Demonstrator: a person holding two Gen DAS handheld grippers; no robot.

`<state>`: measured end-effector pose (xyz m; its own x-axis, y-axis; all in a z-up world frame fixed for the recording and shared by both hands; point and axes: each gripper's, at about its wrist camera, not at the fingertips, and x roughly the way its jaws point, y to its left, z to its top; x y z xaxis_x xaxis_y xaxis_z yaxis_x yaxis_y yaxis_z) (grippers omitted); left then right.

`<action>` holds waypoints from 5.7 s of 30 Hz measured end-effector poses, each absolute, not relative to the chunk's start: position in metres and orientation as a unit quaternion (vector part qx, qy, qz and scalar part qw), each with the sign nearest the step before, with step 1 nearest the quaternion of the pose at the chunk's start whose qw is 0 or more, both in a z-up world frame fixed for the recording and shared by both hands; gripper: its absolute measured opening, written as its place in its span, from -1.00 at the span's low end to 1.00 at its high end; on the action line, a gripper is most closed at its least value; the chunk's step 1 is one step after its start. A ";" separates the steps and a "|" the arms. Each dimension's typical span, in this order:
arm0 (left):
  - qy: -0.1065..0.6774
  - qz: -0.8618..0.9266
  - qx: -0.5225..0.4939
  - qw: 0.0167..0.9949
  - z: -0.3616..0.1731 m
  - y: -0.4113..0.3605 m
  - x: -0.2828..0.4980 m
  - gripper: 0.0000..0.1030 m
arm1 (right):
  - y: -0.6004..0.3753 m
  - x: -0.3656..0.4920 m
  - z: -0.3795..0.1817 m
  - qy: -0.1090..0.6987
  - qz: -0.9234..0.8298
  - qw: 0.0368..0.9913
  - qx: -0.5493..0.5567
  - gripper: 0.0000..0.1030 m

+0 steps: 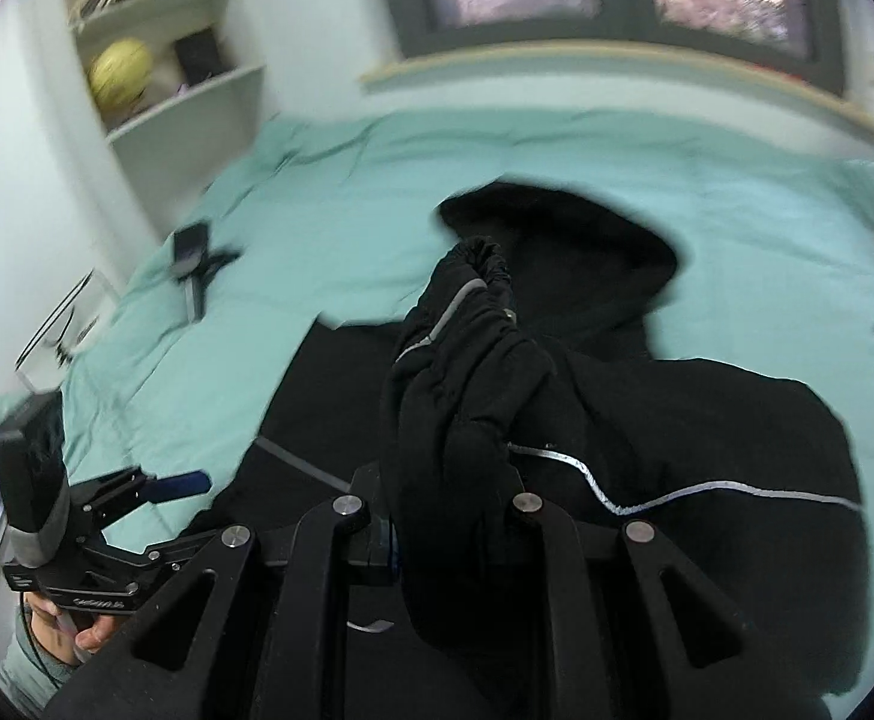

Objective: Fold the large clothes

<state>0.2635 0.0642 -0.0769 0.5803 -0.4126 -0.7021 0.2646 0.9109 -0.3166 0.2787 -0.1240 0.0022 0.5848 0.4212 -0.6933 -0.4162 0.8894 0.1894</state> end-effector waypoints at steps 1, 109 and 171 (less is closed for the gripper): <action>0.415 -0.191 -0.088 0.885 -0.078 0.066 0.263 0.43 | -0.112 0.283 -0.011 0.402 0.240 0.884 0.002 -0.60; 0.453 -0.149 -0.118 0.871 -0.007 0.047 0.352 0.27 | -0.294 0.286 -0.046 0.496 0.101 0.860 0.058 0.47; 0.564 -0.178 -0.173 0.788 -0.180 0.025 0.683 0.20 | -0.247 0.593 -0.130 0.557 0.192 0.806 0.060 -0.01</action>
